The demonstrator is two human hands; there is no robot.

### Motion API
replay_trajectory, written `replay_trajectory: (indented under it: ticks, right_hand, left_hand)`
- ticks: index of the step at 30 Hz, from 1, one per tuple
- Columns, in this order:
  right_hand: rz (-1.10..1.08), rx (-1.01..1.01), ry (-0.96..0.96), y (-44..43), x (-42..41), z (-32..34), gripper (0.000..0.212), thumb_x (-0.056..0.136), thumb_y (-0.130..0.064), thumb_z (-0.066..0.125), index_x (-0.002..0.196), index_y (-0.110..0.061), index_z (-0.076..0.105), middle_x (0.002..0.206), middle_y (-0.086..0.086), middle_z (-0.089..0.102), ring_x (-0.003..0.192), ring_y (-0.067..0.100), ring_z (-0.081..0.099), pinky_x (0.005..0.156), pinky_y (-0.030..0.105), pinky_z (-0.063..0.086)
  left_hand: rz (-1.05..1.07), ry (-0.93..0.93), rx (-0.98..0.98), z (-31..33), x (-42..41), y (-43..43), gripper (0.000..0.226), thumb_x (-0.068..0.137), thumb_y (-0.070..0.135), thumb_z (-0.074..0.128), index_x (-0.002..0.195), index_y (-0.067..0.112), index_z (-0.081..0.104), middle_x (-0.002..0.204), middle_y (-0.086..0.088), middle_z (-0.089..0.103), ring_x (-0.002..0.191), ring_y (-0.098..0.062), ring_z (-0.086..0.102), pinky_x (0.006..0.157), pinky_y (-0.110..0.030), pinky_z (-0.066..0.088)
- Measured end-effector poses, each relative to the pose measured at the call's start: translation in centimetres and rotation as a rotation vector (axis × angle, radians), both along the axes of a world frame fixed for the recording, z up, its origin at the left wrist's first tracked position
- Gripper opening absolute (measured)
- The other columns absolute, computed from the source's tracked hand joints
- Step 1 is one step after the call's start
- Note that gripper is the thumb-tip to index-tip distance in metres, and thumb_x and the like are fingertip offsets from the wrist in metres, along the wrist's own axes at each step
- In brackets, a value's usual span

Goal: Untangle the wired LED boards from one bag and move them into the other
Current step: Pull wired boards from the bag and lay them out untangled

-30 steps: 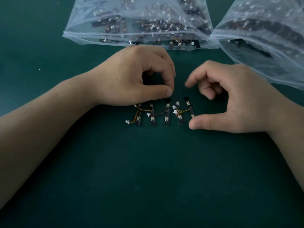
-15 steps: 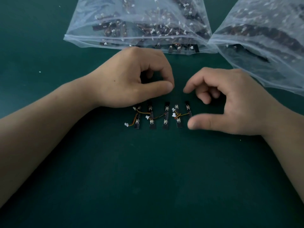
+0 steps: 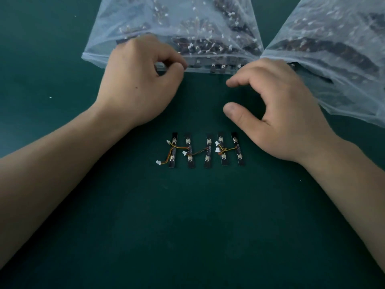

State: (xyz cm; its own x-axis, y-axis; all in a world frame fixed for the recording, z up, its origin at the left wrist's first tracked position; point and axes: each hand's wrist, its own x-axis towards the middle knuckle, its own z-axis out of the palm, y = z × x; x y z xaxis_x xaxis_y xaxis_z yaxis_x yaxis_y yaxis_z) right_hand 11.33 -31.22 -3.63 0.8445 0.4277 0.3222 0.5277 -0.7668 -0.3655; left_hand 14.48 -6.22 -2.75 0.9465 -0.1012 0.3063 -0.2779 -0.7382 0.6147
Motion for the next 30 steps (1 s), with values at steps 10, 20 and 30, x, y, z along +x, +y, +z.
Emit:
replay_trajectory:
  ticks: [10, 20, 30]
  right_hand:
    - [-0.062, -0.178, 0.146, 0.4, 0.1, 0.1, 0.075, 0.1, -0.063, 0.042, 0.161, -0.018, 0.036, 0.171, -0.004, 0.024, 0.157, 0.02, 0.022, 0.125, 0.046, 0.018]
    - [-0.109, -0.341, 0.134, 2.7, 0.6, 0.3, 0.073, 0.1, -0.075, 0.022, 0.161, -0.037, 0.034, 0.167, -0.005, 0.026, 0.148, 0.028, 0.024, 0.118, 0.051, 0.02]
    - [-0.118, -0.133, 0.112, 2.1, 0.5, -0.2, 0.062, 0.102, -0.052, 0.049, 0.151, -0.014, 0.052, 0.152, -0.004, 0.046, 0.144, 0.02, 0.034, 0.122, 0.041, 0.023]
  left_hand:
    - [-0.017, 0.011, 0.248, -0.6, -0.1, -0.2, 0.036, 0.095, 0.044, 0.051, 0.123, 0.037, 0.073, 0.112, 0.011, 0.058, 0.114, -0.017, 0.042, 0.091, -0.033, 0.014]
    - [-0.172, 0.095, 0.574, -0.7, 0.1, -0.4, 0.074, 0.093, 0.075, 0.025, 0.161, 0.045, 0.027, 0.172, 0.006, 0.021, 0.156, -0.026, 0.015, 0.122, -0.056, 0.006]
    - [-0.234, 0.09, 0.432, -0.6, 0.1, 0.0, 0.074, 0.091, 0.072, 0.036, 0.156, 0.038, 0.043, 0.166, 0.019, 0.034, 0.149, -0.013, 0.023, 0.123, -0.051, 0.01]
